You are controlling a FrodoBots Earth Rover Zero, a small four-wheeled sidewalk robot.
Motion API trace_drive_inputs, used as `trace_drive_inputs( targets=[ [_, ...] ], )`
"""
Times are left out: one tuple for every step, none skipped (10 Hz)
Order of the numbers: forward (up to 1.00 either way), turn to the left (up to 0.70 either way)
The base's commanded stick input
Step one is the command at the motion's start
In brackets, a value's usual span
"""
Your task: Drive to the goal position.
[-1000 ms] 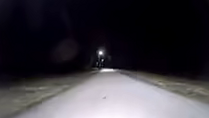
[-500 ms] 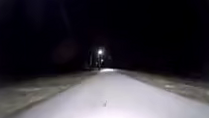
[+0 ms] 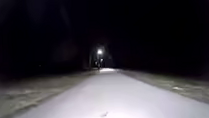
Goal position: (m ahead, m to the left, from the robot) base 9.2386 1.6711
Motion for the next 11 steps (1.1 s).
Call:
trace_drive_inputs(
  targets=[
    [0.7,0.0],
    [0.7,0.0],
    [0.7,0.0],
    [0.7,0.0],
    [0.7,0.0],
    [0.7,0.0],
    [0.7,0.0],
    [0.7,0.0],
    [0.7,0.0],
    [0.7,0.0],
    [0.7,0.0]
  ],
)
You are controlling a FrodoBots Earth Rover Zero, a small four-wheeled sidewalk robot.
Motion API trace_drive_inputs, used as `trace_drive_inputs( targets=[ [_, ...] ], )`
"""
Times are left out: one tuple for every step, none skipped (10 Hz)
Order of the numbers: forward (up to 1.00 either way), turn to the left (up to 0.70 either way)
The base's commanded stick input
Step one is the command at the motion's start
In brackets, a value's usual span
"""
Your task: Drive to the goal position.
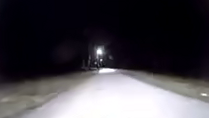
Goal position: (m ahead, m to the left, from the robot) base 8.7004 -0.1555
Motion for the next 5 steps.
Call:
trace_drive_inputs(
  targets=[
    [0.7,0.0],
    [0.7,0.0],
    [0.7,0.0],
    [0.7,0.0],
    [0.7,0.0]
  ],
)
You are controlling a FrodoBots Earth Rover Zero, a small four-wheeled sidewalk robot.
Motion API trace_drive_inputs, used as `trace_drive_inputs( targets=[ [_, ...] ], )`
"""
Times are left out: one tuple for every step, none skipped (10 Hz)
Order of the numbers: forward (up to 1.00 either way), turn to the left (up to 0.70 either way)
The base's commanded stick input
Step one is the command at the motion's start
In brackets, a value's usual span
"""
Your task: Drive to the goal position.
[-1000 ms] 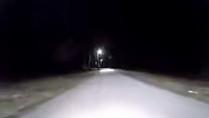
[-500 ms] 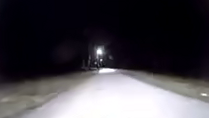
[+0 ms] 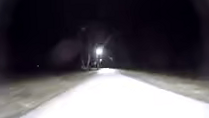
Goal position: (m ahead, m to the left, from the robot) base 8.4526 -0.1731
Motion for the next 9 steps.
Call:
trace_drive_inputs(
  targets=[
    [0.7,0.0],
    [0.7,0.0],
    [0.7,0.0],
    [0.7,0.0],
    [0.7,0.0],
    [0.7,0.03],
    [0.7,0.14],
    [0.7,0.14],
    [0.7,0.0]
  ],
)
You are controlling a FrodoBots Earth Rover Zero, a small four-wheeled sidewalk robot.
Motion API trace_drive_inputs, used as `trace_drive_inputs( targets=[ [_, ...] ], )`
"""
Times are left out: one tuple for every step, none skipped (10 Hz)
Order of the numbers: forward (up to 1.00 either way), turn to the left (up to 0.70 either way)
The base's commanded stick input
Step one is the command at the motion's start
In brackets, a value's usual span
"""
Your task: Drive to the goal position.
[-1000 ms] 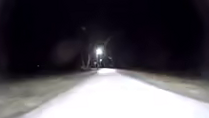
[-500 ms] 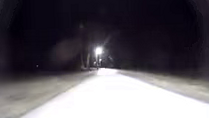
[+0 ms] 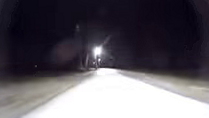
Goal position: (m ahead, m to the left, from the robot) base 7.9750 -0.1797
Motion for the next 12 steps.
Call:
trace_drive_inputs(
  targets=[
    [0.7,0.0],
    [0.7,0.0],
    [0.7,0.0],
    [0.7,0.0],
    [0.7,0.0],
    [0.7,0.0],
    [0.7,0.0],
    [0.7,0.0],
    [0.7,0.0],
    [0.7,0.0],
    [0.7,0.0],
    [0.7,0.03]
  ],
)
